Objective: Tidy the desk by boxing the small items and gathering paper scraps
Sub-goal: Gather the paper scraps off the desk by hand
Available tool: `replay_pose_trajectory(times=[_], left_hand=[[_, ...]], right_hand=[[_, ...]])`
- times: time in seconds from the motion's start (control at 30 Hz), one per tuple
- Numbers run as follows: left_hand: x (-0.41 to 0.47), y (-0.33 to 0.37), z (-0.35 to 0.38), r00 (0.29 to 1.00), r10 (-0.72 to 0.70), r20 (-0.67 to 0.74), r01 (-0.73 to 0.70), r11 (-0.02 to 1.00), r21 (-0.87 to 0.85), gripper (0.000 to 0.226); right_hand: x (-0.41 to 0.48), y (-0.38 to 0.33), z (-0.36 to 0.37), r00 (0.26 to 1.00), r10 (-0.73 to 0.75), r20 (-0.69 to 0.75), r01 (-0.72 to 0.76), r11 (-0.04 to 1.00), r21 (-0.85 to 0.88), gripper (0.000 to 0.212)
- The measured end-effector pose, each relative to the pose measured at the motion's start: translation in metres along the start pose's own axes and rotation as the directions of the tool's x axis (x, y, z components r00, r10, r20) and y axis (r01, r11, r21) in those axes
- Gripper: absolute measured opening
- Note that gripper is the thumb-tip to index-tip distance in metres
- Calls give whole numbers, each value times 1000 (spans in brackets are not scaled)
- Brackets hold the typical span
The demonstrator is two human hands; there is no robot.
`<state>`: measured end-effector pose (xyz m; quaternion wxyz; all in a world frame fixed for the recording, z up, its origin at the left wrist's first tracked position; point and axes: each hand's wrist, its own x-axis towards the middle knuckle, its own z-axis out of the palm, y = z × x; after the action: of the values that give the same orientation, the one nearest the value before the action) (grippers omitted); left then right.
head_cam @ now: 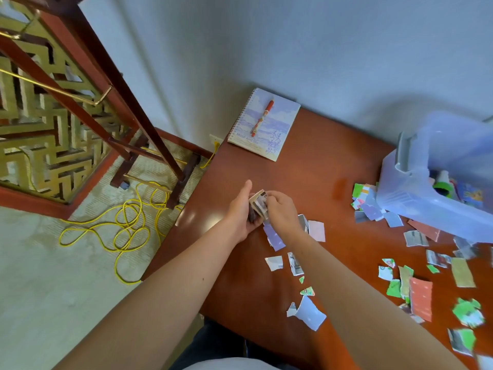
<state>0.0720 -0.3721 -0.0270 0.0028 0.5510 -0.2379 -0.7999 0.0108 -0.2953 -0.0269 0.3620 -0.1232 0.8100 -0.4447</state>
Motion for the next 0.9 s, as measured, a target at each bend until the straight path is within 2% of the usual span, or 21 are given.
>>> replay_pose_trajectory(times=[0.07,0.17,0.23,0.33,0.4,0.5,0.6,0.73,0.83,0.87,0.9], left_hand=[[-5,-4,8,1000,-5,27,4,1000,28,38],[-7,-15,19,1000,16,17,-17,995,100,11],[-7,-23,23,1000,-8,15,7,996,87,4],[-5,-32,25,1000,-24,1,24,997,69,16],[-3,-37,26,999,-42,-14,42,999,0,18],[-2,-41,31,995,-98,-7,96,983,-155,24],[-3,-43,37,994,-106,-21,100,976,-192,36],[-3,-44,40,990,0,-139,-4,1000,-29,24],[-1,-44,35,980,90,-176,-71,991,109,18],[-1,-44,33,974,130,-185,-97,979,178,16],[0,-44,30,964,181,-193,-130,959,253,14]], right_hand=[[-6,5,-8,999,-13,-31,14,1000,16,26],[-10,16,-22,997,-15,-80,17,1000,16,23],[-12,21,-31,997,23,-77,-20,999,31,25],[-17,27,-40,995,65,-81,-59,995,79,29],[-24,28,-45,994,49,-99,-42,997,66,28],[-32,30,-51,981,15,-194,2,996,86,16],[-34,30,-52,977,21,-213,9,990,140,10],[-31,23,-58,999,24,-48,-15,984,177,7],[-26,28,-65,990,108,-91,-87,974,211,9],[-23,33,-66,984,110,-139,-96,990,108,13],[-20,38,-68,981,82,-173,-96,993,-72,22]])
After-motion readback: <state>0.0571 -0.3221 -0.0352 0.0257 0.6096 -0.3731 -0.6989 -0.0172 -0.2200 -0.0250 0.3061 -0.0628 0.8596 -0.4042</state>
